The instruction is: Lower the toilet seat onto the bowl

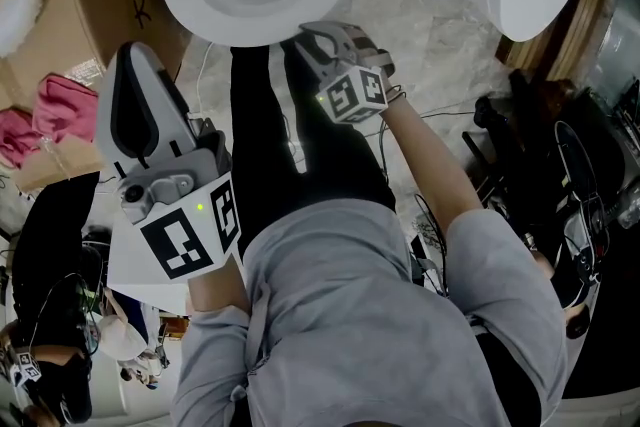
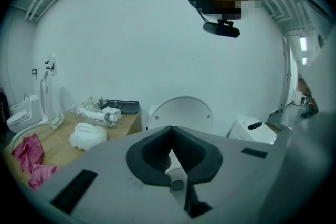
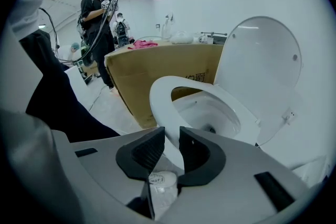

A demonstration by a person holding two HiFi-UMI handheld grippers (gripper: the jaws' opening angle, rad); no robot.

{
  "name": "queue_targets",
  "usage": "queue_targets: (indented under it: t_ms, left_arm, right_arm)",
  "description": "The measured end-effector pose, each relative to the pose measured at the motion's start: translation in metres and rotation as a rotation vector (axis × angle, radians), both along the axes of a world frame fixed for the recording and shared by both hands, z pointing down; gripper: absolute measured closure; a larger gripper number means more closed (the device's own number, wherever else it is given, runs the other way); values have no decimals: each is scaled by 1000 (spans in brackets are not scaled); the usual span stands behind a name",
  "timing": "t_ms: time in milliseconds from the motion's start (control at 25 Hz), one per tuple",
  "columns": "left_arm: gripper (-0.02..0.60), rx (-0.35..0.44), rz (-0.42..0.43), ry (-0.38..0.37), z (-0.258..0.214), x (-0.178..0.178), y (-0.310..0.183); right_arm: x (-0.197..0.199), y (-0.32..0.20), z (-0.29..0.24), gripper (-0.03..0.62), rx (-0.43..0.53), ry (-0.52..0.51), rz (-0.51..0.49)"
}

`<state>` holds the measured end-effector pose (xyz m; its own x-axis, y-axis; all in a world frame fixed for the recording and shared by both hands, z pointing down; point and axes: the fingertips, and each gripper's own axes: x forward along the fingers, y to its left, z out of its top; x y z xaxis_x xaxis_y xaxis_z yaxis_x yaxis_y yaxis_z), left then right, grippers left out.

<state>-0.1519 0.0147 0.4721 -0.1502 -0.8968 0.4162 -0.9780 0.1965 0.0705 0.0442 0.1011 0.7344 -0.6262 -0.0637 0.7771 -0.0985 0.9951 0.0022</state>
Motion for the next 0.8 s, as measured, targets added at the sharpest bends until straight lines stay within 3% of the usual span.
queue_targets:
  t_ms: [360,480,600,800]
  left_arm:
    - [581,-2,-9,0,2,-2,3]
    - [581,-1,-10,2,2,-3,2]
    - [581,-1,-11,1,2,-3,1]
    - [581,4,-11,-1,-3,-1,-3]
  right_arm:
    - [3,8,21,522,-26,59,-30]
    - [7,-4,26,580,-23,82,19]
    - [11,-19,26,580,-26,90,69]
    - [16,-27,19,588,-21,91,63]
